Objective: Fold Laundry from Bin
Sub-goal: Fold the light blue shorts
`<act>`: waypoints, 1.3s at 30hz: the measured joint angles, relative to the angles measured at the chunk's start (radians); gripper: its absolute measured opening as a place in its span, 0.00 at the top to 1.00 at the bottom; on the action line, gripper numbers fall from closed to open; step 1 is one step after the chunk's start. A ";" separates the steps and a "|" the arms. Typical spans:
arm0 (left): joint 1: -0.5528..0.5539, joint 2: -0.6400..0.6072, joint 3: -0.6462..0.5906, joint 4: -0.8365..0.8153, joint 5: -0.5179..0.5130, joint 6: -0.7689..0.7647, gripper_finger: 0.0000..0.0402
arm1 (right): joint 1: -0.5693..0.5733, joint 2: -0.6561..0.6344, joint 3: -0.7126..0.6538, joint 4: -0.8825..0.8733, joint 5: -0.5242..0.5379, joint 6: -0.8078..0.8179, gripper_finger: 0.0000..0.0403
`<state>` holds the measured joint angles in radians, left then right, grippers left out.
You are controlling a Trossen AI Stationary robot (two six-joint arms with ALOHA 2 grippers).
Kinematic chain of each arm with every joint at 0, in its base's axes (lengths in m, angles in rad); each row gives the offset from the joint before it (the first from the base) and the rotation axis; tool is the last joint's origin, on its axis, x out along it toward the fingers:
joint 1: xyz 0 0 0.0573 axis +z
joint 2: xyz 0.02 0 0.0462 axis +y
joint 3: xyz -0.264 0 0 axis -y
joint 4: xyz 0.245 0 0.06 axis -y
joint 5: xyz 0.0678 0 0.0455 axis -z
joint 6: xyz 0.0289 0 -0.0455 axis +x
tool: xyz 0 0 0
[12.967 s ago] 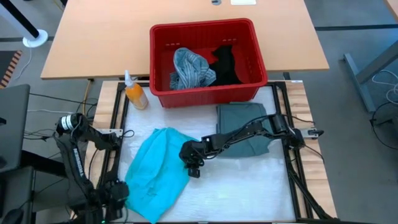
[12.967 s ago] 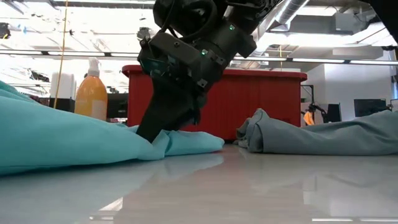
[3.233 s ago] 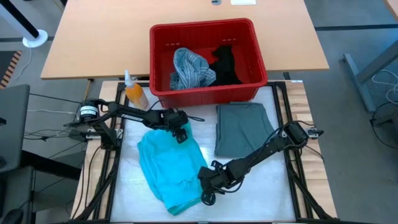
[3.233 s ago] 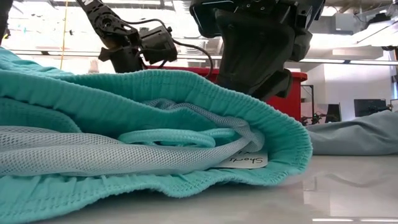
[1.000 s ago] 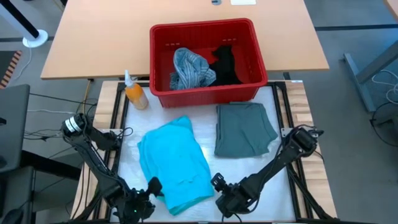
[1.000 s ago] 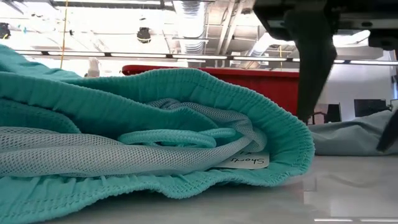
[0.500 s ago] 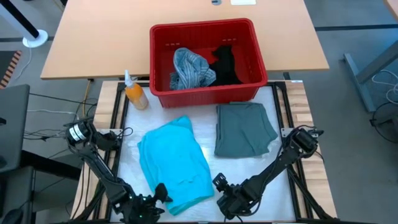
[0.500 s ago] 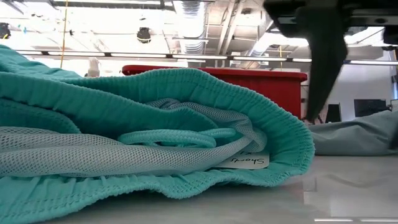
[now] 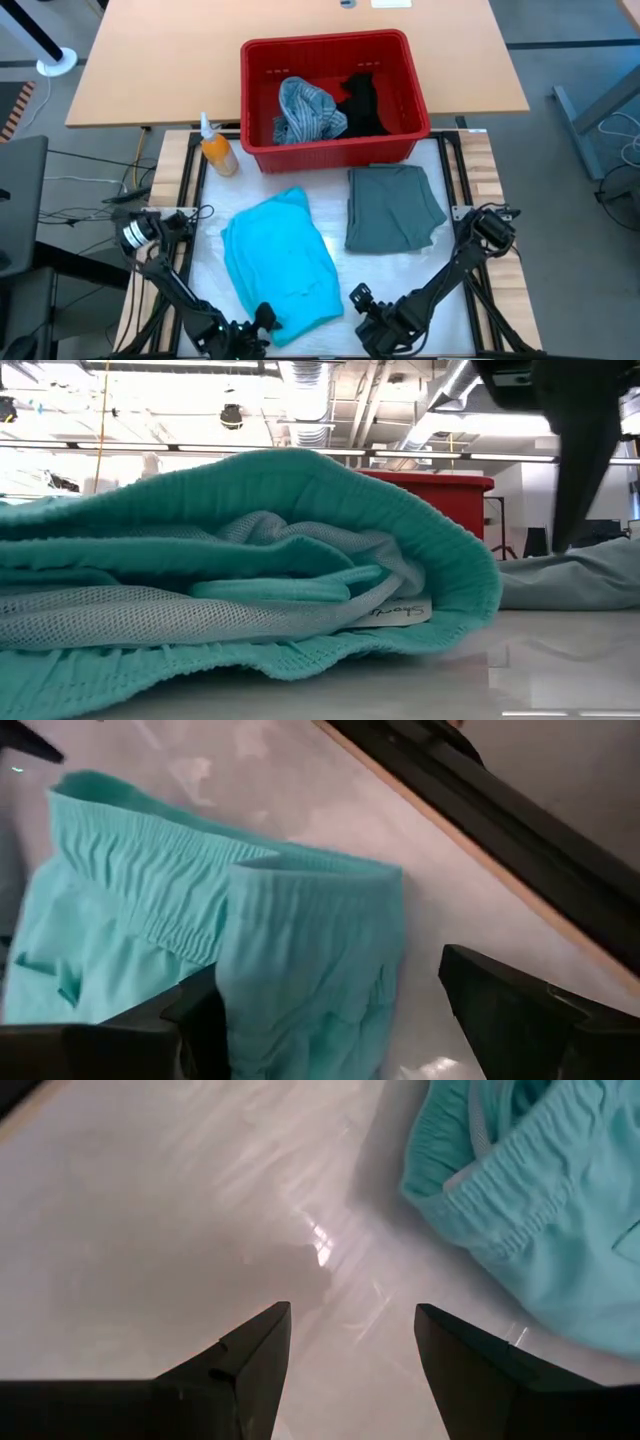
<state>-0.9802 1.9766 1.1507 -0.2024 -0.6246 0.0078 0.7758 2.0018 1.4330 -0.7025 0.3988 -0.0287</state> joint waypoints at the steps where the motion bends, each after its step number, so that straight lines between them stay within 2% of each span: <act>1: -0.001 0.017 0.018 -0.011 -0.018 -0.015 0.26 | 0.006 0.000 0.000 0.001 0.001 0.002 0.40; 5: 0.003 0.065 0.082 -0.090 -0.055 -0.091 0.27 | 0.015 0.000 0.000 0.004 0.022 0.002 0.40; 8: 0.002 0.067 0.087 -0.117 -0.070 -0.153 0.31 | 0.019 0.000 0.000 0.005 0.026 -0.013 0.40; 18: 0.013 0.070 0.087 -0.204 -0.052 -0.287 0.53 | -0.008 -0.001 0.000 0.035 0.049 -0.028 0.40; 22: 0.017 0.070 0.087 -0.217 -0.030 -0.340 0.65 | -0.021 -0.004 -0.027 0.090 0.049 -0.049 0.40; 26: 0.006 0.070 0.085 -0.229 -0.006 -0.416 0.84 | -0.025 -0.019 -0.139 0.215 0.060 -0.123 0.40; 29: -0.012 0.063 0.085 -0.244 0.010 -0.488 0.96 | -0.023 -0.021 -0.164 0.230 0.205 -0.174 0.40; 32: -0.035 0.061 0.084 -0.266 0.011 -0.549 0.95 | -0.027 -0.024 -0.163 0.256 0.346 -0.229 0.40; 39: -0.064 0.060 0.085 -0.279 0.020 -0.654 0.95 | -0.097 -0.018 -0.174 0.377 0.285 -0.320 0.40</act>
<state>-1.0444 2.0369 1.2354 -0.4809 -0.6044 -0.6459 0.6784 1.9842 1.2590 -0.3257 0.6834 -0.3485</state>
